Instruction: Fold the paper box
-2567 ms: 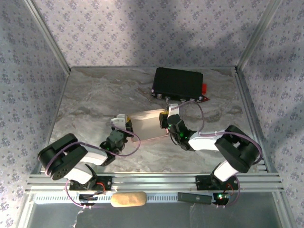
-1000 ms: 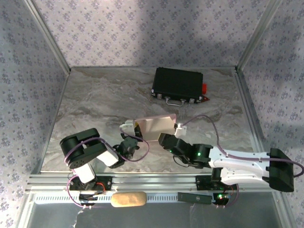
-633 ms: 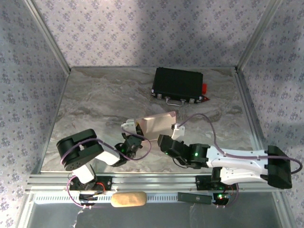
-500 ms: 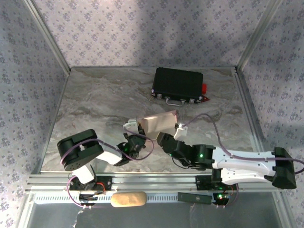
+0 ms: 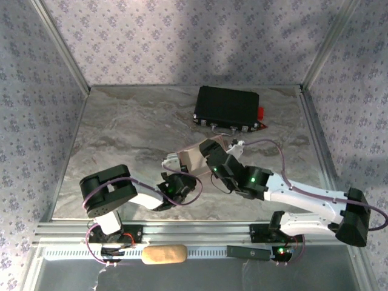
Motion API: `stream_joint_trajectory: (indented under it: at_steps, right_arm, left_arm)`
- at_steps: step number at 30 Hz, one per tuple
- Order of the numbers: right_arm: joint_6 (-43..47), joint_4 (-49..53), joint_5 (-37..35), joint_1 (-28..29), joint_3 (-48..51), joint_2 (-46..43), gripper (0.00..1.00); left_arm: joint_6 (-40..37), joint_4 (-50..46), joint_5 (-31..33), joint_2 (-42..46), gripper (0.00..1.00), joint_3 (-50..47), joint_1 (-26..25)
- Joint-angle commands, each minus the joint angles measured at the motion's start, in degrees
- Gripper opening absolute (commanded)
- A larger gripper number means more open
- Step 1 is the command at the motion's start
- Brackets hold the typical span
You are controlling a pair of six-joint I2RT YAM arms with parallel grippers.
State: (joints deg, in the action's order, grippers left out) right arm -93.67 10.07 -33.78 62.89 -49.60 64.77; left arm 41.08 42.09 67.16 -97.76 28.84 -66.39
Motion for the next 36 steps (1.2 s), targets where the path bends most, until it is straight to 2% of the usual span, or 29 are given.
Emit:
stream_joint_trajectory:
  at_steps: [1, 5, 13, 17, 20, 22, 30, 32, 35, 36]
  right_arm:
    - [-1.2, -3.9, 7.8, -5.0, -2.0, 3.4, 0.62]
    - [1.7, -4.0, 11.4, -8.3, -4.6, 5.8, 0.61]
    - [0.7, -0.5, 20.0, -12.0, -8.9, 13.1, 0.58]
    - [-0.2, -3.7, 20.7, -13.1, -7.7, 15.0, 0.57]
    - [0.4, -4.3, 21.9, -14.4, -8.2, 16.7, 0.50]
    - [0.7, -5.4, 22.4, -15.4, -7.6, 17.2, 0.41]
    - [-0.2, -6.4, 24.9, -17.7, -4.5, 17.7, 0.19]
    - [-0.3, -6.0, 25.0, -18.1, -3.9, 17.7, 0.11]
    - [-0.2, -7.2, 26.5, -19.2, -1.9, 17.4, 0.00]
    - [-0.2, -8.2, 26.9, -19.5, -1.0, 17.1, 0.00]
  left_arm:
    - [0.9, -6.5, 1.6, -0.9, 0.00, 1.1, -0.4]
    - [0.2, -7.1, 1.7, -0.9, 0.00, 1.7, -0.6]
    - [0.4, -9.8, 1.9, -1.0, 0.00, 3.4, -0.6]
    - [0.5, -11.1, 2.1, -1.0, 0.00, 4.2, -0.9]
    - [0.4, -11.2, 2.2, -0.9, 0.00, 4.4, -1.2]
    - [0.1, -11.3, 2.2, -0.8, 0.00, 4.5, -1.2]
    - [-3.1, -9.8, 0.4, 0.9, 0.00, 4.2, -1.5]
    - [-4.5, -8.6, -1.7, 2.8, 0.07, 3.3, -1.5]
    - [-7.5, -5.8, -6.9, 7.5, 0.35, 1.1, -1.8]
    - [-7.7, -6.1, -9.4, 10.0, 0.45, 0.5, -1.9]
